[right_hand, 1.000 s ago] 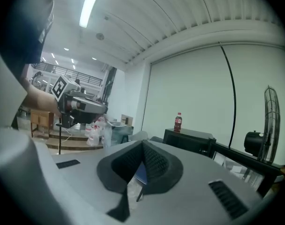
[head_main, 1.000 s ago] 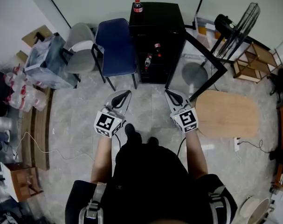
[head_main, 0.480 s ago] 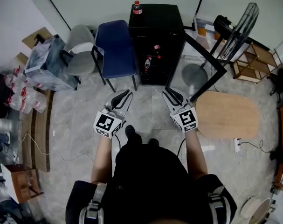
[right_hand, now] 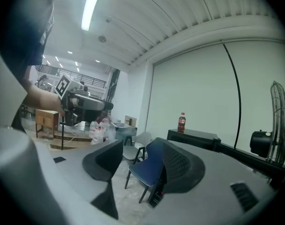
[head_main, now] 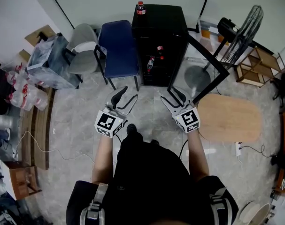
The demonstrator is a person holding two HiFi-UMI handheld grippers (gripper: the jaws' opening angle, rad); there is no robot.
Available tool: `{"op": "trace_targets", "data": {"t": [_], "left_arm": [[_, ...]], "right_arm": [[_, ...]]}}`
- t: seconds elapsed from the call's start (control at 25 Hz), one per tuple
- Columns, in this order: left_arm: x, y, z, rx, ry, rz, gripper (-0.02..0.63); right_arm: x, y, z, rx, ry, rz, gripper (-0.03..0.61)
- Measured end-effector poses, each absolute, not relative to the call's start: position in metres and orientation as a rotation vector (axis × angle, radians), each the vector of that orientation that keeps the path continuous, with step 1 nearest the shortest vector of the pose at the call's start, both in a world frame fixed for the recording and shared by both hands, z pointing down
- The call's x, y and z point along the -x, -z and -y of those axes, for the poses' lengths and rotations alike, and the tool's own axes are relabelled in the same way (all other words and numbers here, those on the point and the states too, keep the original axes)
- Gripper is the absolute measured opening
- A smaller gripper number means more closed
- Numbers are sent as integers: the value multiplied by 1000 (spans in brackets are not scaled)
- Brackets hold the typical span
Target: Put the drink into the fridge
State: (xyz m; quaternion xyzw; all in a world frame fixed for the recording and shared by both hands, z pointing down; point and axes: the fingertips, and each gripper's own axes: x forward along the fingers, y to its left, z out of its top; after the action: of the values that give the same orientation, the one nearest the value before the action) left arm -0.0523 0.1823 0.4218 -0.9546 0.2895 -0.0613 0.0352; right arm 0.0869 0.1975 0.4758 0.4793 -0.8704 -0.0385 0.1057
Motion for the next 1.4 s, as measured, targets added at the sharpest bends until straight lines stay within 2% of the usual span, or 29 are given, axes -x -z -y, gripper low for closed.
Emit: {"op": "trace_targets", "data": {"t": [0.8,1.4], "left_arm": [[58,-432,-82,2957,235,-793,250],[60,-434,20,3006,237,-651,256]], "right_arm": [[-85,-490,-104,-1461,73,2497,287],[-80,-486,-11,-1546,53,2412,285]]}}
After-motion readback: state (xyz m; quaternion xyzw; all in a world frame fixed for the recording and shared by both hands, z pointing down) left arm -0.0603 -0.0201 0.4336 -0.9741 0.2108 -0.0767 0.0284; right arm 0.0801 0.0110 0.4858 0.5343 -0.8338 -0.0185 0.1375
